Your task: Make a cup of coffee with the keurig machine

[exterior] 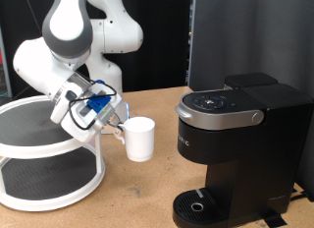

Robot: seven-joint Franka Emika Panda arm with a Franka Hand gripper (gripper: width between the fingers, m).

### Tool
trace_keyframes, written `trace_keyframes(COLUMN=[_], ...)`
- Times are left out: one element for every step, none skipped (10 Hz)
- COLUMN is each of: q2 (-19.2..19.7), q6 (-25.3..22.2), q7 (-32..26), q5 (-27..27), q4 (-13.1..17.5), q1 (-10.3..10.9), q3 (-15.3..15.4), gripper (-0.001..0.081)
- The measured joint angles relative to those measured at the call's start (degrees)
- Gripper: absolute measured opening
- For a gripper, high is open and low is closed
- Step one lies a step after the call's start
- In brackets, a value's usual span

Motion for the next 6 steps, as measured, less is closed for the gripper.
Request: trace_keyframes(q2=[0.95,1.88,2.81,3.74,4.65,5.60], q6=[0.64,1.20,2.14,2.98,3.68,4.34], q7=[-0.55,-0.77,-0.79,-0.76,-0.75,-0.76], q5=[0.72,1.37,1.83,2.21,2.72,3.60], q4=[0.03,0.16,0.33,0.58,0.92,1.30], q1=[0.16,0.22,0.43,0.60,0.71,0.89], q3=[0.49,1.05,1.61,2.21,2.80,3.35], gripper=[0.0070,0.0070,0.0070,0.0070,0.0070,0.0070])
